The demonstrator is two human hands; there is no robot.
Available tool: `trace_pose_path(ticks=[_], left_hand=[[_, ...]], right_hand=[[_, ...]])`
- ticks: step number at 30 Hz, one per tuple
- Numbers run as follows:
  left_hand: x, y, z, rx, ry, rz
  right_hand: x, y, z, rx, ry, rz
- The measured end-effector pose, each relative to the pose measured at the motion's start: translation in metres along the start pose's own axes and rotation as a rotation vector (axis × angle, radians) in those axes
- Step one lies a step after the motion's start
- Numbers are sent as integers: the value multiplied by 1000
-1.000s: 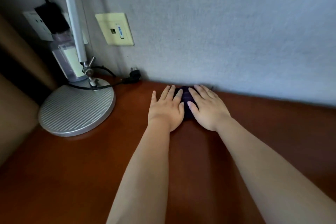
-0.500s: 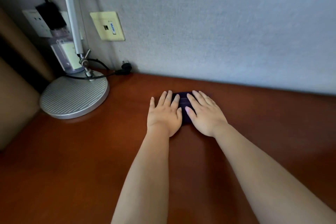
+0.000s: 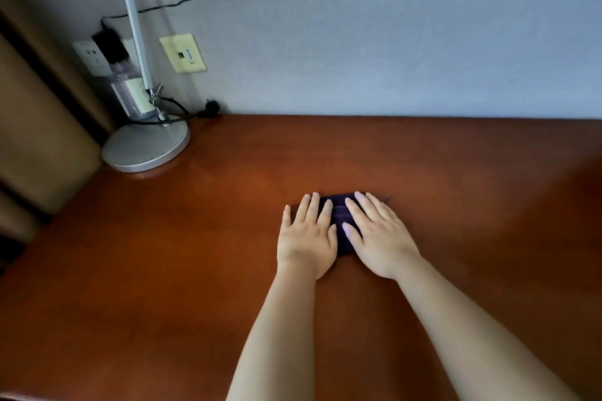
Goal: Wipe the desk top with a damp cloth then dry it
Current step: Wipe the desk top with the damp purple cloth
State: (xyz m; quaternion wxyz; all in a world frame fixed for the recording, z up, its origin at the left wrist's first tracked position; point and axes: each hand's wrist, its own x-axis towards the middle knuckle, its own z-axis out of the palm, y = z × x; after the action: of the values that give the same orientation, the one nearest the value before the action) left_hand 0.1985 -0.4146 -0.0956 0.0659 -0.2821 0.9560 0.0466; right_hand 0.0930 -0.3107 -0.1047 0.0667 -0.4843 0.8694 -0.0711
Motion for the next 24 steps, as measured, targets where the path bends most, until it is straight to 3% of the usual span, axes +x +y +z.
trace_pose_path(ticks=[9, 24], left_hand=[[23, -4, -3, 57, -13, 45], [246, -39, -37, 8, 58, 101]], right_hand=[[17, 10, -1, -2, 12, -13], [230, 68, -20, -50, 74, 80]])
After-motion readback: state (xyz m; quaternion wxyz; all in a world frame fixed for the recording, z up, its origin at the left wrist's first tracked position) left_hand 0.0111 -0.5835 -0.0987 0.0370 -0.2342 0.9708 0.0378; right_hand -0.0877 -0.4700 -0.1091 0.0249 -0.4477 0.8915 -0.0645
